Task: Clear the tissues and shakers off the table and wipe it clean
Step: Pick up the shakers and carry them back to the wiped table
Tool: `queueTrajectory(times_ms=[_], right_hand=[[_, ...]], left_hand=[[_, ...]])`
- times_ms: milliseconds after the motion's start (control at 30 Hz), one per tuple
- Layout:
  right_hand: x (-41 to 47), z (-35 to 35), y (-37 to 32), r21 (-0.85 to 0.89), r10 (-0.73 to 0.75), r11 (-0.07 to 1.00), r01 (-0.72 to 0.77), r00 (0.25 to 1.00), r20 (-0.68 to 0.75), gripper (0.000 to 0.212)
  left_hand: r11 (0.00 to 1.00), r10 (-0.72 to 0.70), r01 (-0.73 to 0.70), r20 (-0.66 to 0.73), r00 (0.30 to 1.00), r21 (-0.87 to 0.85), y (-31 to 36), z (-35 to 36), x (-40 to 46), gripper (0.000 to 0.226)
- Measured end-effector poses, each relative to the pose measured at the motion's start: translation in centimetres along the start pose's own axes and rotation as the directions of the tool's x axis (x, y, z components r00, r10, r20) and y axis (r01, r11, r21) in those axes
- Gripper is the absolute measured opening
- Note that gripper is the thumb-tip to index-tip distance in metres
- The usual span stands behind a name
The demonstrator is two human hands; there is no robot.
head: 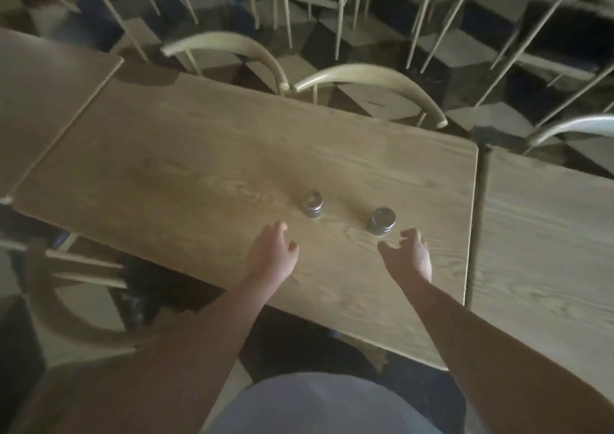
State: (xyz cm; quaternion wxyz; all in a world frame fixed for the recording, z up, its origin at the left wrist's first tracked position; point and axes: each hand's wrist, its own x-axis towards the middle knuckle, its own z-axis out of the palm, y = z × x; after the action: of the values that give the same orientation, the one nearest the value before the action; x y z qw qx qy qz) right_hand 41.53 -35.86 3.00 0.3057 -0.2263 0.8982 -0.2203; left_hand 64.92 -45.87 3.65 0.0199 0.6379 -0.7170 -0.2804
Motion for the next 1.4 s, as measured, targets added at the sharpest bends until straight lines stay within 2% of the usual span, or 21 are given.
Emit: queueTrajectory(times_ms=[133, 300, 400, 500, 667, 867, 1000, 1100, 1133, 1267, 1400], right_hand=[[3.0, 1.0, -1.9, -0.028, -0.025, 0.999, 0.023, 0.999, -0.042, 0.067], [5.0, 1.3, -3.2, -0.121, -0.025, 0.992, 0.024, 1.000, -0.009, 0.074], [5.6, 1.9, -3.6, -0.178, -0.006, 0.984, 0.008, 1.000, 0.011, 0.064], [5.9, 2.5, -3.8, -0.182, 0.019, 0.983, -0.019, 1.000, -0.005, 0.050], [3.9, 3.1, -3.3, -0.186, 0.075, 0.979, -0.078, 0.997, -0.022, 0.049], [-4.6, 4.8, 1.1, -0.055, 0.291, 0.953, -0.299, 0.949, -0.122, 0.027], [-10.5, 6.0, 3.9, 0.150, 0.499, 0.867, -0.476, 0.833, -0.238, 0.028], [-14.3, 6.1, 5.8, 0.270, 0.577, 0.814, -0.514, 0.769, -0.277, 0.036], [-15.5, 5.9, 6.4, 0.316, 0.608, 0.790, -0.526, 0.741, -0.285, 0.038], [-20.4, 5.2, 9.3, 0.457, 0.726, 0.679, -0.575, 0.620, -0.298, 0.036], [-25.6, 4.4, 14.2, 0.523, 0.794, 0.598, -0.607, 0.540, -0.280, 0.041]], left_hand=[[0.999, -0.030, 0.028, 0.035, 0.999, 0.042, 2.8, -0.6, 4.1, 0.048], [0.991, 0.017, -0.034, 0.133, 0.991, 0.129, 6.0, -0.3, 8.0, 0.058], [0.981, 0.077, -0.102, 0.153, 0.985, 0.166, 6.5, 0.4, 10.0, 0.058], [0.965, 0.138, -0.172, 0.174, 0.975, 0.199, 6.5, 1.2, 11.9, 0.040], [0.950, 0.240, -0.270, 0.182, 0.953, 0.159, 5.1, 1.7, 12.3, 0.029], [0.922, 0.355, -0.379, 0.217, 0.909, 0.083, 1.6, 2.3, 10.6, 0.034], [0.859, 0.417, -0.488, 0.342, 0.842, 0.153, 1.8, 4.1, 7.9, 0.039], [0.824, 0.506, -0.566, 0.429, 0.748, 0.016, 3.4, 6.0, 3.8, 0.034], [0.801, 0.529, -0.598, 0.447, 0.721, 0.016, 4.2, 6.4, 2.3, 0.033], [0.614, 0.637, -0.785, 0.536, 0.553, 0.081, 6.9, 7.6, -3.9, 0.029], [0.470, 0.711, -0.881, 0.567, 0.416, 0.056, 8.5, 10.3, -10.8, 0.029]])
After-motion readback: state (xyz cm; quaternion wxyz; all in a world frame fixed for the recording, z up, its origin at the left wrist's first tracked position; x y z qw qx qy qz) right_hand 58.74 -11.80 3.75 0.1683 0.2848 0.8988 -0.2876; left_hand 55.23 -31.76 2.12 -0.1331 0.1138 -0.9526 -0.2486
